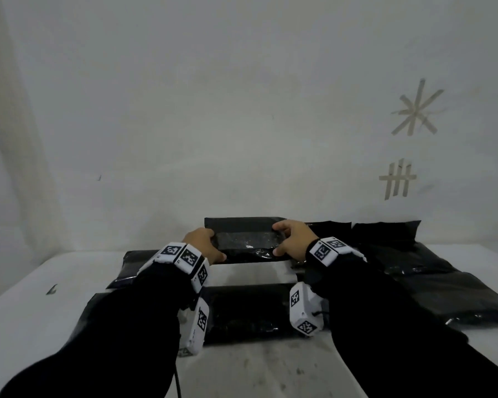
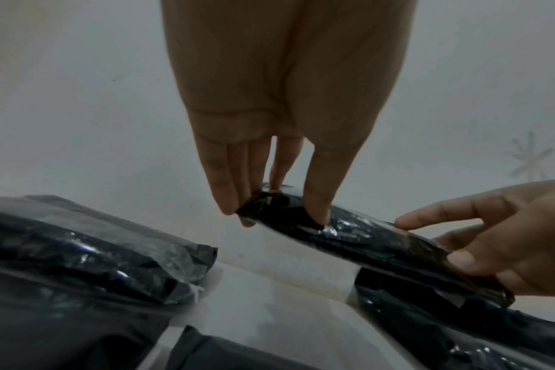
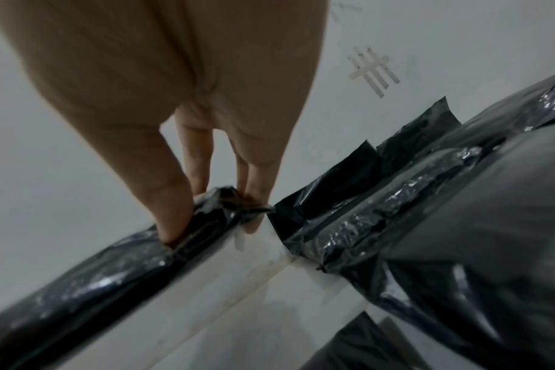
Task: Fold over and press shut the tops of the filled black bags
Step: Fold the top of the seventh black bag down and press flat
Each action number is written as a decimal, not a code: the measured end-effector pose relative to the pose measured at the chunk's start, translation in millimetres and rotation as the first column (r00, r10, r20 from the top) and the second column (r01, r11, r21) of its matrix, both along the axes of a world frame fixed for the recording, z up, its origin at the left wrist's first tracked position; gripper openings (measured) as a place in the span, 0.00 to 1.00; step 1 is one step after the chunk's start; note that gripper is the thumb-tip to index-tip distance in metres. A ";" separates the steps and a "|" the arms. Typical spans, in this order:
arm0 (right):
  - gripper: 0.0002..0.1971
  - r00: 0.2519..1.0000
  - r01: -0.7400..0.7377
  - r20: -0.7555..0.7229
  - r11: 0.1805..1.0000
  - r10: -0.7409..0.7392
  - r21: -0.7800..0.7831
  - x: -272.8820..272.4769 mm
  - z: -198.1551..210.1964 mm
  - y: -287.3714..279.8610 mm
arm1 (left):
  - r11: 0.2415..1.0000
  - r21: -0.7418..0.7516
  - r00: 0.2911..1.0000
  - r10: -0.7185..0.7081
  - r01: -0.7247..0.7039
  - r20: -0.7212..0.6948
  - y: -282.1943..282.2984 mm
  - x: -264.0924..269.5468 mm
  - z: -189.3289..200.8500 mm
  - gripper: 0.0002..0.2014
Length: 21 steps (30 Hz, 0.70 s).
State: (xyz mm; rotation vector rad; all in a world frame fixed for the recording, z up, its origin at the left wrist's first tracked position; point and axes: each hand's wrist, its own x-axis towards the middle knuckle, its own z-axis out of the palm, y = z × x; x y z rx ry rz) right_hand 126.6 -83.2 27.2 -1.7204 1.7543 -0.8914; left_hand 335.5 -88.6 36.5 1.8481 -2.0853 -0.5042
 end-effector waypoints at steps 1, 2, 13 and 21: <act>0.33 1.000 -0.006 -0.024 1.000 0.007 0.029 1.2 -2.6 -9.5 | 1.000 0.023 1.000 0.001 -0.001 0.016 -9.5 -1.5 -2.5 0.18; 0.33 0.998 -0.012 -0.066 0.998 0.016 0.058 2.1 -5.8 -18.7 | 0.999 0.047 0.999 -0.001 0.000 0.036 -17.9 -3.8 -6.1 0.16; 0.23 0.897 -0.020 -0.421 0.965 0.133 0.262 9.8 -41.6 -53.6 | 0.970 0.243 0.963 -0.078 0.013 0.258 -55.6 -23.7 -52.8 0.18; 0.21 0.834 -0.054 -0.512 0.953 0.207 0.298 15.4 -33.2 -49.3 | 0.972 0.235 0.968 -0.064 0.005 0.244 -42.7 -26.6 -46.5 0.27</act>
